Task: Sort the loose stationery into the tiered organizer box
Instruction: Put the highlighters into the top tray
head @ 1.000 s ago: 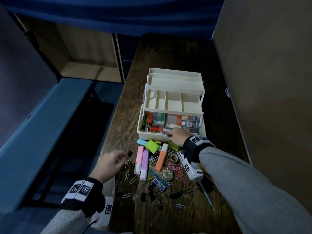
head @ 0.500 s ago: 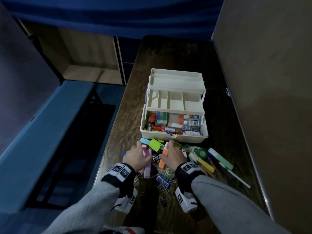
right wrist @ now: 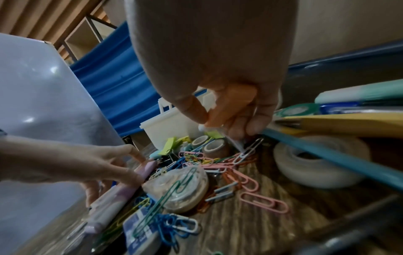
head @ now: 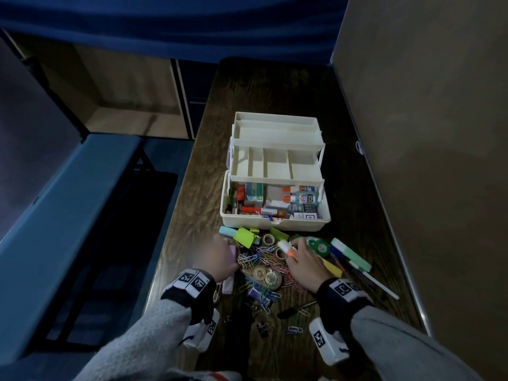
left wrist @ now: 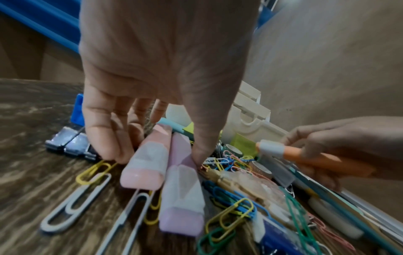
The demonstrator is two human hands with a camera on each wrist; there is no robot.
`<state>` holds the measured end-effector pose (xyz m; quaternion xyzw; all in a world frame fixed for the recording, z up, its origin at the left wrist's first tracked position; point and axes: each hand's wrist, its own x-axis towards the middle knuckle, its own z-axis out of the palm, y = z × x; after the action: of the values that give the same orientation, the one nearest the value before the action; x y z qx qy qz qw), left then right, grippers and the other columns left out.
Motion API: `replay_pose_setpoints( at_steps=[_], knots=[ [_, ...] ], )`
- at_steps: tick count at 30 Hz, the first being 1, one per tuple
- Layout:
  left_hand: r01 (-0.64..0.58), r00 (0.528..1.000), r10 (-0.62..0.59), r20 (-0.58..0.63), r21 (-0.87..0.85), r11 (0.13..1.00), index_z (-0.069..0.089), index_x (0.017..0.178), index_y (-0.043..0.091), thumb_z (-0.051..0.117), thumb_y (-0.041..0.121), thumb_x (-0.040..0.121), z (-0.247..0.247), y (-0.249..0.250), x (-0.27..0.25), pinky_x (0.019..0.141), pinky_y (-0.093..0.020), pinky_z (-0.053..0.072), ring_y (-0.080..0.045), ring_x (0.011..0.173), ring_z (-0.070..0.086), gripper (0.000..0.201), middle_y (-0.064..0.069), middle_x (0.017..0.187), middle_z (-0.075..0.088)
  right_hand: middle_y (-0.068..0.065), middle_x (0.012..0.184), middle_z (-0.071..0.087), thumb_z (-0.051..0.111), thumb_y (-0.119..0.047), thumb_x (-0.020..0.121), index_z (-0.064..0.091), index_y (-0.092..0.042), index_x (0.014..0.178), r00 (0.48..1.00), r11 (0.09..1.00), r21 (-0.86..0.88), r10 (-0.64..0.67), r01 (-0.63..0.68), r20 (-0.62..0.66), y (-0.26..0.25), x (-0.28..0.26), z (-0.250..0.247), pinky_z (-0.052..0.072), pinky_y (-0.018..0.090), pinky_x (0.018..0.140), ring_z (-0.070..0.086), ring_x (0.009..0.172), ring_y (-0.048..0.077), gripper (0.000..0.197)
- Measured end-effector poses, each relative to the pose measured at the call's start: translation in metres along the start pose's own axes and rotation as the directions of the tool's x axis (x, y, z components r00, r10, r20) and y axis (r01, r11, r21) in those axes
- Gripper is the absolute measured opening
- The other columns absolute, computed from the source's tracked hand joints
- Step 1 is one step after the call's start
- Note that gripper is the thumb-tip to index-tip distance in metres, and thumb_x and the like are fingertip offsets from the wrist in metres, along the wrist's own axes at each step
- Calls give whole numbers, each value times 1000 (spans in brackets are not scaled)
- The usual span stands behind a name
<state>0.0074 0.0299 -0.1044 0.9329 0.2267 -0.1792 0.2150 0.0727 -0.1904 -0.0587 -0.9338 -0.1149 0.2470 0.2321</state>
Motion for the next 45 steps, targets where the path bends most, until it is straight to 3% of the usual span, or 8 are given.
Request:
replay_pose_setpoints(
  at_steps=[7, 16, 21, 29, 35, 38, 42, 45],
  knots=[
    [-4, 999, 3, 46, 32, 999, 27, 135, 7, 56, 26, 84, -2, 17, -2, 89, -42, 45, -34, 114, 49, 61, -14, 128, 40, 6, 91, 63, 46, -29, 97, 44, -18, 107, 968, 956, -153, -241, 250, 76, -23, 7, 10, 52, 38, 65, 62, 74, 26, 15],
    [-14, 993, -13, -118, -224, 974, 35, 120, 7, 35, 25, 101, -29, 11, -28, 81, -41, 50, -34, 96, 65, 26, -17, 108, 65, 13, 107, 67, 48, -17, 96, 52, -12, 115, 934, 847, -395, -339, 357, 117, -100, 59, 37, 50, 41, 73, 65, 96, 34, 20],
    [51, 992, -78, -98, -252, 966, 32, 122, 14, 45, 22, 97, -42, -12, -40, 55, -30, 48, -20, 59, 57, 29, -3, 86, 58, 11, 107, 69, 54, -16, 92, 47, -10, 118, 936, 793, -502, -331, 344, 117, -104, 64, 51, 42, 36, 67, 66, 95, 32, 28],
    [-17, 993, -2, -114, -160, 987, 39, 113, 17, 50, 27, 95, -43, -5, -35, 65, -29, 40, -23, 79, 61, 24, -10, 112, 66, 3, 99, 67, 60, -26, 90, 55, -21, 108, 892, 884, -187, -447, 429, -70, -74, 40, 26, 38, 37, 85, 58, 86, 18, 19],
    [-235, 968, 236, -83, 27, 972, 44, 103, 20, 51, 33, 92, -37, 47, -28, 61, -27, 38, -20, 73, 58, 18, -5, 99, 67, -3, 112, 50, 63, -39, 87, 60, -18, 113, 918, 900, 343, -133, 269, -373, -20, 9, -15, 53, 31, 81, 57, 91, 12, 34],
    [-468, 878, 475, -63, 103, 878, 46, 95, 20, 53, 36, 90, -29, 93, -23, 64, -33, 42, -28, 87, 63, 18, -5, 98, 65, 7, 100, 51, 71, -33, 82, 60, -7, 99, 853, 931, 347, 84, 117, -514, 25, 8, -47, 49, 38, 75, 58, 85, 25, 33],
    [-688, 719, 694, 37, 186, 702, 53, 103, 14, 51, 33, 92, -12, 150, -11, 65, -39, 45, -33, 89, 62, 22, -6, 108, 53, 16, 103, 65, 71, -32, 79, 59, -10, 105, 880, 933, 213, 346, -288, -326, 86, 13, -82, 44, 32, 73, 62, 94, 34, 36],
    [-740, 671, 723, 164, 200, 642, 55, 105, 10, 50, 28, 94, 2, 176, 3, 68, -44, 47, -37, 89, 60, 21, -9, 112, 46, 16, 112, 64, 64, -20, 84, 57, -11, 112, 908, 932, 13, 357, -363, -217, 116, 17, -87, 51, 36, 83, 62, 102, 34, 31]
  ],
)
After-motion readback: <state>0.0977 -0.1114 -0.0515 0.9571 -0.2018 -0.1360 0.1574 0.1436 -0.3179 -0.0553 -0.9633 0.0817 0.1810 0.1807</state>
